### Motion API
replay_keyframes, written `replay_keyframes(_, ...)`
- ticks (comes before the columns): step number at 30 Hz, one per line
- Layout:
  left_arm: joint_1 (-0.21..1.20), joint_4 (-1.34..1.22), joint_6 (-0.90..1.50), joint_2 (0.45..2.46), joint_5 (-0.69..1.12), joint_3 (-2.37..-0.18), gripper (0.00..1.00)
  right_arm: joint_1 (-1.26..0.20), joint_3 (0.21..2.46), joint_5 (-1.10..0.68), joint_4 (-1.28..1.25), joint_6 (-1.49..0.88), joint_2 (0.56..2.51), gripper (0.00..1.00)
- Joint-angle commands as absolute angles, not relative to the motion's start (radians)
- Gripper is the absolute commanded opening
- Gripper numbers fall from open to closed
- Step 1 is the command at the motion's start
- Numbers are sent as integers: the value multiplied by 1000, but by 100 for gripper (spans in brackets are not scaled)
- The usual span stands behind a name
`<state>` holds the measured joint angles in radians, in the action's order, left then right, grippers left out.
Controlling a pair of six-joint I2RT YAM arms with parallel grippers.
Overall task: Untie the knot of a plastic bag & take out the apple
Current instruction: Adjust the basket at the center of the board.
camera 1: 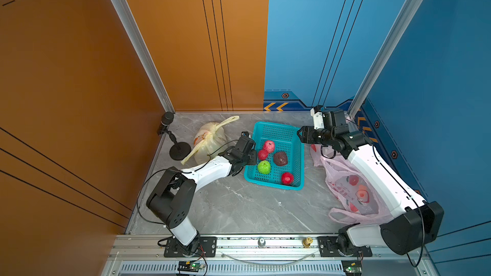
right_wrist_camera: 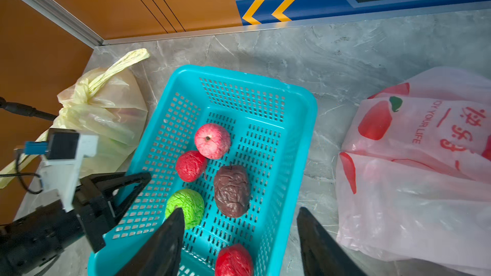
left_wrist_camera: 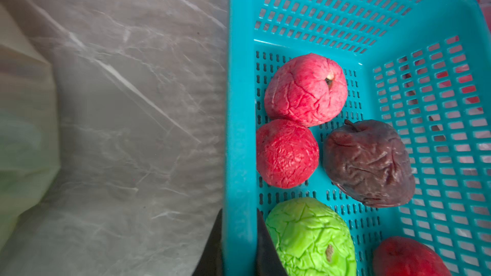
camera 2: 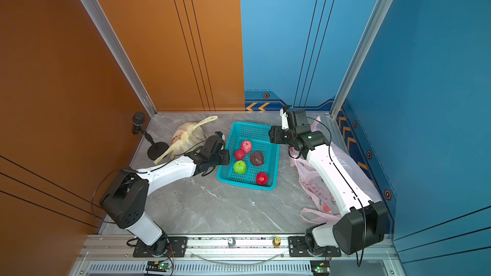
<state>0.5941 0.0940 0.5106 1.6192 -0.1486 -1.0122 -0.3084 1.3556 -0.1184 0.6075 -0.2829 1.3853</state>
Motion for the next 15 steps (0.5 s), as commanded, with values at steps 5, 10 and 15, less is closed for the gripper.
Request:
replay_keyframes(5, 569, 44, 538, 1553, -297, -943, 0, -263, 1425, 255, 729, -235, 1396, 71)
replay_keyframes(10, 561, -42, 574, 1605, -317, -932, 0, -160, 1427, 308, 770, -233, 1406, 72)
replay_keyframes(15, 556, -43, 570, 1698, -273, -1023, 0, -95, 1406, 291, 768, -232, 1413, 73)
